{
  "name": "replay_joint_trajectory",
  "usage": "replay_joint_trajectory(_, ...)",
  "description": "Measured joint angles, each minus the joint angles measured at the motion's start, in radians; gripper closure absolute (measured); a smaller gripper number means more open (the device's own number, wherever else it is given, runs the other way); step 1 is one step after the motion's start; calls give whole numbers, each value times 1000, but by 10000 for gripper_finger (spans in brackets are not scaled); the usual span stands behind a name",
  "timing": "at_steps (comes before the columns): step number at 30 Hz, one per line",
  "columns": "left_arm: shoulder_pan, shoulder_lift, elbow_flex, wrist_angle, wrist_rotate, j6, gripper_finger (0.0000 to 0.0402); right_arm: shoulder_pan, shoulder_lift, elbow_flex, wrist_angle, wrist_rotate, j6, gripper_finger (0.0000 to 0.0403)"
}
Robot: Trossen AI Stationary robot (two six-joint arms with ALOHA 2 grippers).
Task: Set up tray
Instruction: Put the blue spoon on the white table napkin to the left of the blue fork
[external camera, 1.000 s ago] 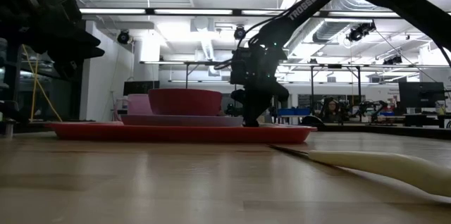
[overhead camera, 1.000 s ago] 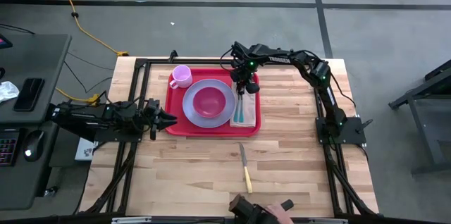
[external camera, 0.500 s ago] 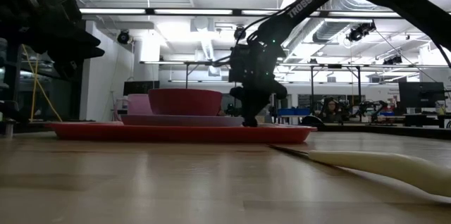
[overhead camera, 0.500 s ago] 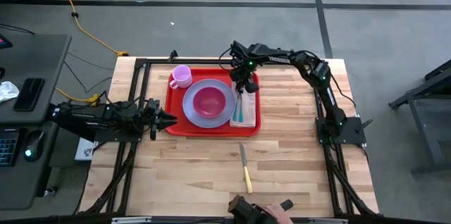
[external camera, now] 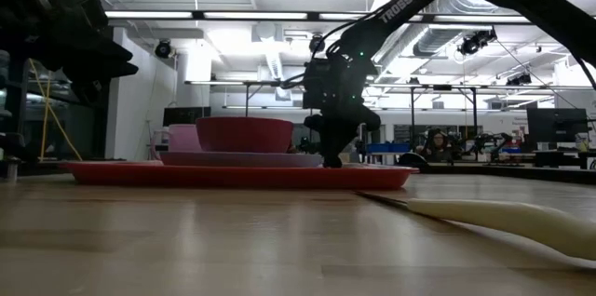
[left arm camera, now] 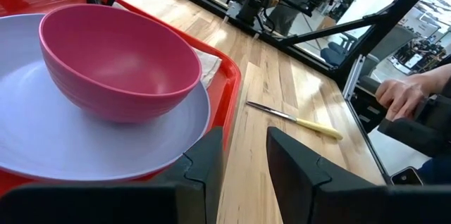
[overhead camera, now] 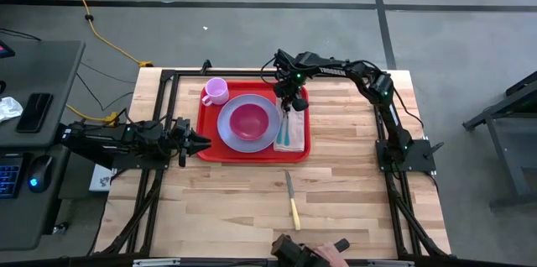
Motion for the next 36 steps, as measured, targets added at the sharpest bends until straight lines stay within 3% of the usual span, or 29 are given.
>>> replay_joint_trajectory(17, 0, 0, 0, 0, 4, 0, 261, 14, -11, 0, -1, 4, 11, 324)
replay_joint_trajectory(36, 0, 0, 0, 0, 3, -7, 261, 25, -108, -2, -112, 39, 207, 324)
